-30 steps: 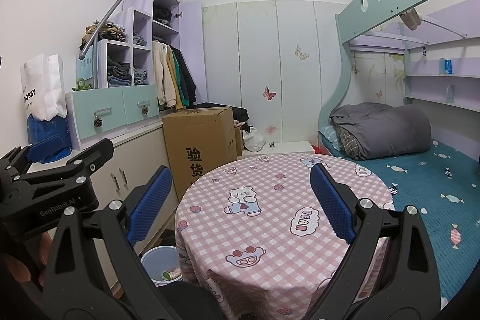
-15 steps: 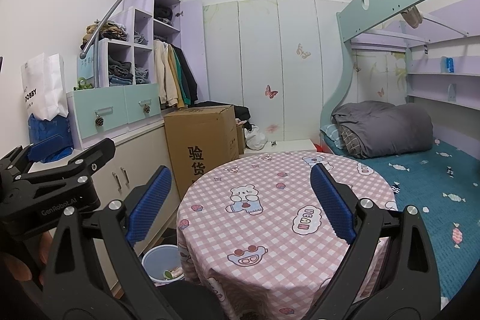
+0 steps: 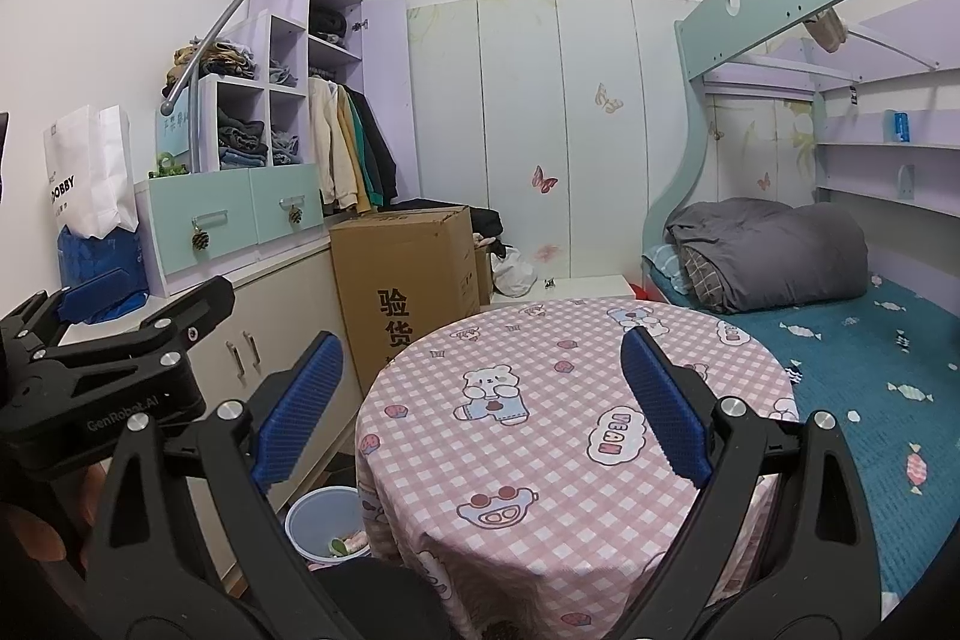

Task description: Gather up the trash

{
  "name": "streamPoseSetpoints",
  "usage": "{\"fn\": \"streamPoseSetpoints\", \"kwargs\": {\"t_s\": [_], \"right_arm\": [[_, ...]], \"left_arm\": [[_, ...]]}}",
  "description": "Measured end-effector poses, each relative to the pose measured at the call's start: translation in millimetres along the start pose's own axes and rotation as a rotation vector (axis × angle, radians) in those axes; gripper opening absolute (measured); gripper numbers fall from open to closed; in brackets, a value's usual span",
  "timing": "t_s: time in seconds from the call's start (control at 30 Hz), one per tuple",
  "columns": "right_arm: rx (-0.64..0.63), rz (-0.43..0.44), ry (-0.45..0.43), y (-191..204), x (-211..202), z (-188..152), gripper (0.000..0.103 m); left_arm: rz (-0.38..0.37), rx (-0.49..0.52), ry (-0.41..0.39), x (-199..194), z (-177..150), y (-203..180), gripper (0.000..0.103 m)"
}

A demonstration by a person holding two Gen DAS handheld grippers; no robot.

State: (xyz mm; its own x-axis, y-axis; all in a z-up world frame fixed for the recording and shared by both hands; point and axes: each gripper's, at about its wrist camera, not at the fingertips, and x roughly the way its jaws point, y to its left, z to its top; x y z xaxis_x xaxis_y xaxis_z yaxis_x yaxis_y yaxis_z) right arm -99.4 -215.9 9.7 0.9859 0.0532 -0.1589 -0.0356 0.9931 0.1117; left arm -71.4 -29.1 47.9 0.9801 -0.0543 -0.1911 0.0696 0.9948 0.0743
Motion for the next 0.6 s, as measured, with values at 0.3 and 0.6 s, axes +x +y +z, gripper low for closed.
{"fn": "streamPoseSetpoints", "kwargs": {"t_s": [0.3, 0.6], "right_arm": [[0.002, 0.003, 0.003, -0.7, 0.3, -2.1, 0.092], [0.007, 0.014, 0.015, -0.9, 1.6, -5.5, 0.092]], "left_arm": [[0.0, 0.0, 0.002, 0.5, -1.6, 2.0, 0.097], [0.002, 0.002, 0.011, 2.2, -6.3, 5.5, 0.097]]}}
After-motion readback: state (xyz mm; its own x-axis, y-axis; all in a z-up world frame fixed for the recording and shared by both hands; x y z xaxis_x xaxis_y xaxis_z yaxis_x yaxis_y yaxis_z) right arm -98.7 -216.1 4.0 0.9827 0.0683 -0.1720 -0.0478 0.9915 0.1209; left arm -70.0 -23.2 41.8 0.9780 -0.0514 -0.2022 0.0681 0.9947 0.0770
